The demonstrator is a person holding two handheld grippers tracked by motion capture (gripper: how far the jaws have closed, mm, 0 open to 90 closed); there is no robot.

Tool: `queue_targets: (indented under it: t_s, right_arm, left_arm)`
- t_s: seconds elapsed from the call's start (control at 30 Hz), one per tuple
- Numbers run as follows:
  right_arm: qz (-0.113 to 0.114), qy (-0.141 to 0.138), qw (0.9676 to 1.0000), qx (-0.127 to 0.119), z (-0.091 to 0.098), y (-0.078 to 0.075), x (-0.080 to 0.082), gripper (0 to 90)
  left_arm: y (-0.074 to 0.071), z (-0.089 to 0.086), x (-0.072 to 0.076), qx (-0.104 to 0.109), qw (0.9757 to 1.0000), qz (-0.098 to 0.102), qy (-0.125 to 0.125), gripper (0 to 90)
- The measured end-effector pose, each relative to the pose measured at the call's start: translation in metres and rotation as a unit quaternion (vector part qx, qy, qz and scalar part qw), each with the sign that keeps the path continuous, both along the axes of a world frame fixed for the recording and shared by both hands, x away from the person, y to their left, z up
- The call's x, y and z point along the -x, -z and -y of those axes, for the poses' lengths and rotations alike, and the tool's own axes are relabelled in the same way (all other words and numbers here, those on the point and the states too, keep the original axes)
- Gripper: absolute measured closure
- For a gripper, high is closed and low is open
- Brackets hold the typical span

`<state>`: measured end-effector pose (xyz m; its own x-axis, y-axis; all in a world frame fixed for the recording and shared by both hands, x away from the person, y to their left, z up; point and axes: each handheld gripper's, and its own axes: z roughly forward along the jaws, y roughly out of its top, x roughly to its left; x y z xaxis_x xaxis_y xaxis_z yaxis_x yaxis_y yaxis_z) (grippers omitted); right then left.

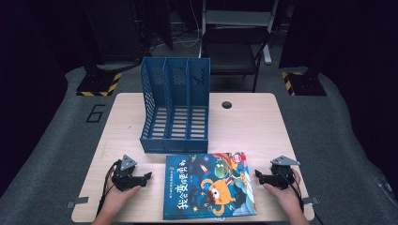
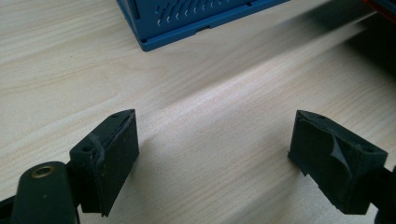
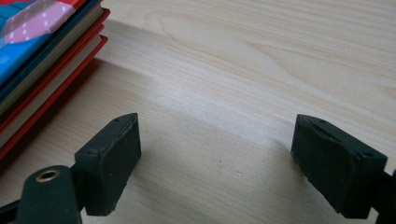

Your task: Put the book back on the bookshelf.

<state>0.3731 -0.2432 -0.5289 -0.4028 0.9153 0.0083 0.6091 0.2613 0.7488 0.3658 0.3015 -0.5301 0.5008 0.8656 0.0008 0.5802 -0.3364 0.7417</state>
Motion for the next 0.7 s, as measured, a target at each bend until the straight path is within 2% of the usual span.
queue_targets:
  t_s: [0.7]
  right_arm:
    - [-0.001, 0.009, 1.0, 0.0, -0.0013, 0.0, -0.0006, 14.5]
  left_arm:
    - [0.0004, 0.0039, 0.0043, -0.002, 1.0, 0.002, 0.004, 14.9]
